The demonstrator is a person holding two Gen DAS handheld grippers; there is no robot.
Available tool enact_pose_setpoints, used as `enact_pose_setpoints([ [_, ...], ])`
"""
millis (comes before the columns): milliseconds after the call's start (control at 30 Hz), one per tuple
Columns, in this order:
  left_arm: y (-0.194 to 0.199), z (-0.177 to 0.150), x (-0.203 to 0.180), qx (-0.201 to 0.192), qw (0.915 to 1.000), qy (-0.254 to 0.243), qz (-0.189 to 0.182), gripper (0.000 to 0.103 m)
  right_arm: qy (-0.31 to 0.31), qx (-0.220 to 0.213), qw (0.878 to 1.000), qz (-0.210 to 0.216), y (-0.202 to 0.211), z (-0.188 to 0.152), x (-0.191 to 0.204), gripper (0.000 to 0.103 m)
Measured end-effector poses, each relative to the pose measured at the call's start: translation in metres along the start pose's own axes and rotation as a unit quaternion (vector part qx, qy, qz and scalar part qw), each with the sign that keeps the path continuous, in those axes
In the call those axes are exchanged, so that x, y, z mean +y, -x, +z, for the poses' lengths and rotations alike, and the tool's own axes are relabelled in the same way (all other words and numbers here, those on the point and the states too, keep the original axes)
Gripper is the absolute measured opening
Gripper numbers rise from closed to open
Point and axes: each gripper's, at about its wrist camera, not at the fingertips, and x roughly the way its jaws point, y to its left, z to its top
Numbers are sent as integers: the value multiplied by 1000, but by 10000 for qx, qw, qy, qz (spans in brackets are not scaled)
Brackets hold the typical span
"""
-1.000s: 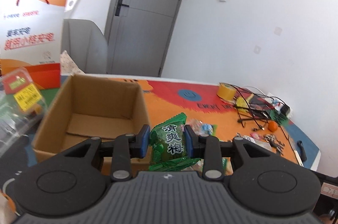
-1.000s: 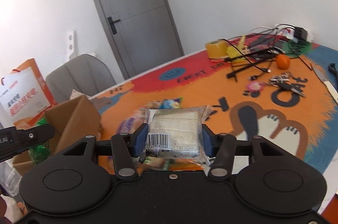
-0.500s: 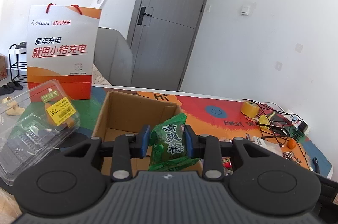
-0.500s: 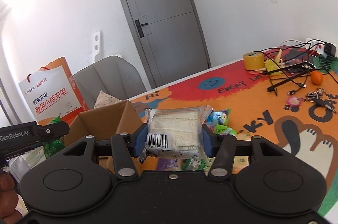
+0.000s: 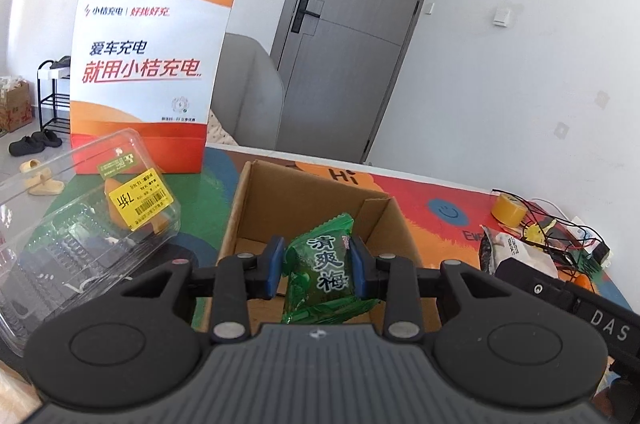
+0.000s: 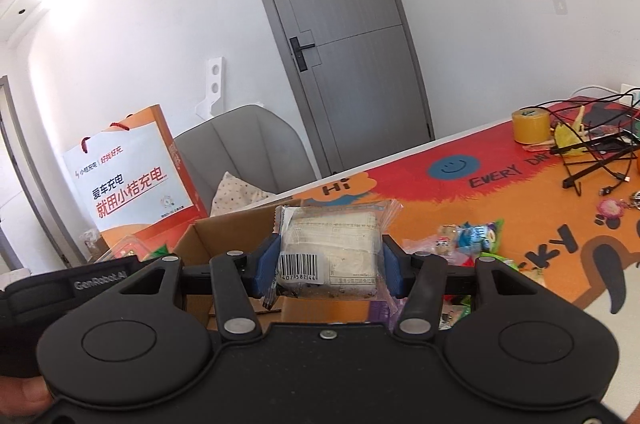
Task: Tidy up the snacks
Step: 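Carry the green pack and white bread pack with both tools over the cardboard box, then open the left tool dropping the green pack in the box while the right tool releases the bread pack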
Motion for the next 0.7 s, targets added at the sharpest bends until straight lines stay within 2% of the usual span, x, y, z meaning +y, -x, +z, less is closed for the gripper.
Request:
enact_pose_setpoints([
  [167, -14, 1, 8, 142, 9998, 98, 107, 35, -86, 149, 9998, 29, -13, -1, 2, 52],
  [267, -13, 2, 12, 128, 9997, 152, 130, 43, -191, 256, 9994, 109, -21, -1, 3, 52],
  [300, -13, 3, 13, 160, 9997, 164, 109, 49, -196, 260, 9994, 116, -22, -1, 4, 52],
  [700, 15, 5, 43, -3, 9988, 473, 142, 74, -155, 433, 9981, 416, -43, -1, 36, 53],
])
